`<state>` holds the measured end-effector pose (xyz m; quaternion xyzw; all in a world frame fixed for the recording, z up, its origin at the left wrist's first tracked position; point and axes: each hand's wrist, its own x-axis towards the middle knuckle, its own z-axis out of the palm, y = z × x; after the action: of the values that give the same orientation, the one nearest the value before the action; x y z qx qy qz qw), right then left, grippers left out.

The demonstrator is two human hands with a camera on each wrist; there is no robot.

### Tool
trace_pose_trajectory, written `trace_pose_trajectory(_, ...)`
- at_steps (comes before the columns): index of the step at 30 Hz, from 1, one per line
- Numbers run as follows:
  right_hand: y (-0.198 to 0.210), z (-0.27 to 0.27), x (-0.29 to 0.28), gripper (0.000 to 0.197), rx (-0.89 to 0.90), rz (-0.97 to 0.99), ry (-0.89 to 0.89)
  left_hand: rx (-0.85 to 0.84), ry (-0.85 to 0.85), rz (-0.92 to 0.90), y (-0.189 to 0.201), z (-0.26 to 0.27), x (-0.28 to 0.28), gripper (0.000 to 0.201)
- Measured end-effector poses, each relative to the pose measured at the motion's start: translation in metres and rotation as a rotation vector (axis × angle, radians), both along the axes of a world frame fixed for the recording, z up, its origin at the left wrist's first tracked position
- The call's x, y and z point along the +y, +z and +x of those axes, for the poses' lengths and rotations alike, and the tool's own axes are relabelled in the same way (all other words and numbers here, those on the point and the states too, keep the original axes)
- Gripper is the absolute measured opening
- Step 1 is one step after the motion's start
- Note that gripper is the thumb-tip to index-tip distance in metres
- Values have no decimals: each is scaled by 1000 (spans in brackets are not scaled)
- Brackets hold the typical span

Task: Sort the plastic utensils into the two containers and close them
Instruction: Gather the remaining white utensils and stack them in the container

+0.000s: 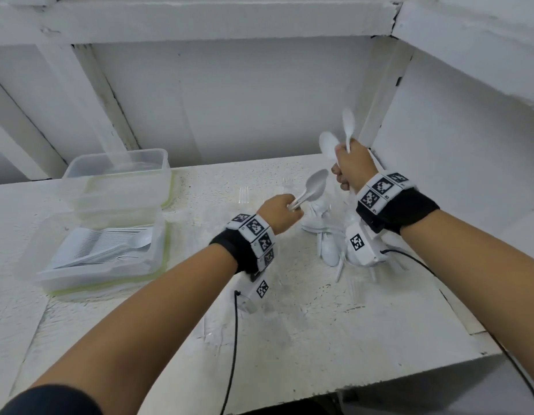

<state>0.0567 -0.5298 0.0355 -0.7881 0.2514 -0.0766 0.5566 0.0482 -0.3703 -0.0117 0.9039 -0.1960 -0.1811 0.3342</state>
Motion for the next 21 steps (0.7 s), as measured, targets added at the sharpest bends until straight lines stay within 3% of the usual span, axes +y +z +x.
trace_pose_trajectory(4, -13, -19, -6, 17, 109, 56, 47, -133, -151, 275, -11, 3, -19, 27)
trace_pose_trajectory(7, -24, -30, -11, 13, 130, 22, 50, -209, -239, 364, -13, 7, -24, 37)
trace_pose_trajectory(10, -27, -40, -13, 4, 92, 63, 23, -272, -329, 492, -15, 9, -29, 31)
trace_pose_trajectory(13, -28, -47, -12, 4, 101, 90, 5, -325, -357, 522, -17, 7, -32, 22)
trace_pose_trajectory(21, -35, -54, -9, 4, 117, 101, -3, -339, -397, 578, -21, 6, -32, 22)
